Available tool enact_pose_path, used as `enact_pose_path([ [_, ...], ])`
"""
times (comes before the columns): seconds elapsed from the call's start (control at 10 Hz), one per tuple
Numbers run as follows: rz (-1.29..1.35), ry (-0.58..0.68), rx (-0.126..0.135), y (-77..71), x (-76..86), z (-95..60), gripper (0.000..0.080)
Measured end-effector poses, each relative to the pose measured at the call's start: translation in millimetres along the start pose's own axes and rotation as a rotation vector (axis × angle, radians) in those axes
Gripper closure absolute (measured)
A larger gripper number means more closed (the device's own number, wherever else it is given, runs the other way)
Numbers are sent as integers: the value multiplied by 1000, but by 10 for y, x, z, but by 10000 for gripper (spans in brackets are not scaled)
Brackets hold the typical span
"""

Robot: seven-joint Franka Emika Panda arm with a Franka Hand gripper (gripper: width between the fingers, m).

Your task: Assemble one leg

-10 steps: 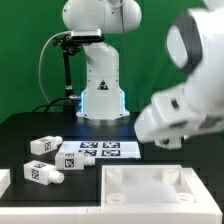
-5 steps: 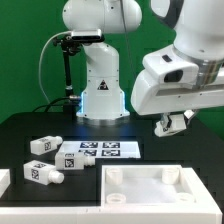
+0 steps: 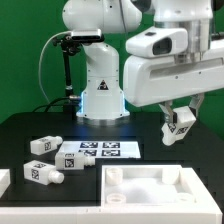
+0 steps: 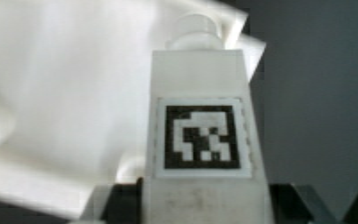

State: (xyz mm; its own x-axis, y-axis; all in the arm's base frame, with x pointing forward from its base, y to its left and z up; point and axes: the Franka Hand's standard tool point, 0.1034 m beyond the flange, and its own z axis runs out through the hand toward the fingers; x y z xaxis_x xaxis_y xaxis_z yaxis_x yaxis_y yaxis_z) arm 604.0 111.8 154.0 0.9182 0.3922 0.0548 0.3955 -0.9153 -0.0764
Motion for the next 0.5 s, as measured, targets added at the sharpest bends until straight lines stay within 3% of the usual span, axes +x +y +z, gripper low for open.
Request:
enact_pose_path([
  [0.1,-29,121,-40,-3,44,-67,512],
  [0.2,-16,162,-47,4,-46,-14,512],
  [0.3,-15,203,-57,43,-36,2,512],
  [0.5,-32,358,-116,171,-20,16,512],
])
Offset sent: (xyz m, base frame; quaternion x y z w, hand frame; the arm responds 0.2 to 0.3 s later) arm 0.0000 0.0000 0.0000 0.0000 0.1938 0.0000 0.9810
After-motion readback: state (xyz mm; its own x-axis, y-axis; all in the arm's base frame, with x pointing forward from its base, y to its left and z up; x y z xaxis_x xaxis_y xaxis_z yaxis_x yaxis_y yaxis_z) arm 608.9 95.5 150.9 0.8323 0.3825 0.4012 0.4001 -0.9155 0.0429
